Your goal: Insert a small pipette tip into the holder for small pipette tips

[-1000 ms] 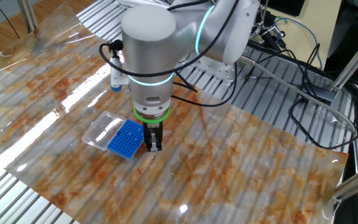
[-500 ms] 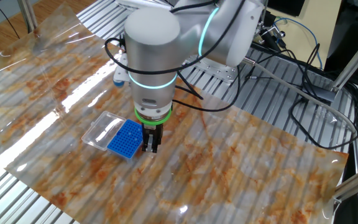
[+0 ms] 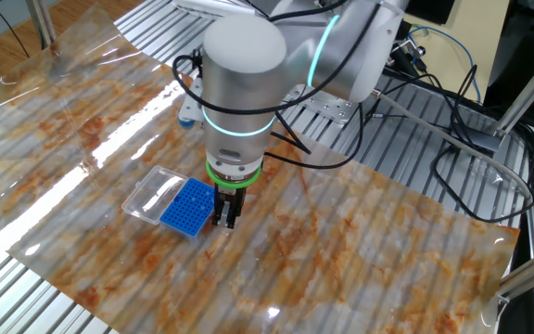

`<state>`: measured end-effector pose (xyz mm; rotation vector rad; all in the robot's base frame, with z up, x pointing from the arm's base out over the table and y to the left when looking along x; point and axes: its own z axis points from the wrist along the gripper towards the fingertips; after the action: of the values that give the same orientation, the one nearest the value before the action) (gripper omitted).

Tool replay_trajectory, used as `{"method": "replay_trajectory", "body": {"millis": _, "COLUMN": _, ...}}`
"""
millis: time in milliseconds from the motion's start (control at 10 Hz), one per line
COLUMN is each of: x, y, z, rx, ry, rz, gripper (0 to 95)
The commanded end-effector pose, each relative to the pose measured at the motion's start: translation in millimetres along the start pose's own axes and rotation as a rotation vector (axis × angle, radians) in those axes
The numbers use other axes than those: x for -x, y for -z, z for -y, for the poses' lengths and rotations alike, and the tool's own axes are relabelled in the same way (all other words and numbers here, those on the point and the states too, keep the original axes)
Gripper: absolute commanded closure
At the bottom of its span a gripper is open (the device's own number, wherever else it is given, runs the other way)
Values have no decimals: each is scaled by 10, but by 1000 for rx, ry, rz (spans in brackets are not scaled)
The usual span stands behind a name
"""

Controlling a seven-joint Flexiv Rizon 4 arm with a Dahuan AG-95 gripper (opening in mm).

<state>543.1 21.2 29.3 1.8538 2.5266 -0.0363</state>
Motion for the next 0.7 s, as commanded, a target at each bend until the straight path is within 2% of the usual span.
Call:
{"method": "replay_trajectory", "body": {"millis": 100, "x": 11, "y": -18, "z": -33, "rx": -2, "ry": -6, "rz": 11, "gripper": 950}}
{"method": "replay_trajectory", "body": {"millis": 700, "x": 19, "y": -10, "z": -46, "rx": -5, "ry": -22, "rz": 25, "gripper": 950}}
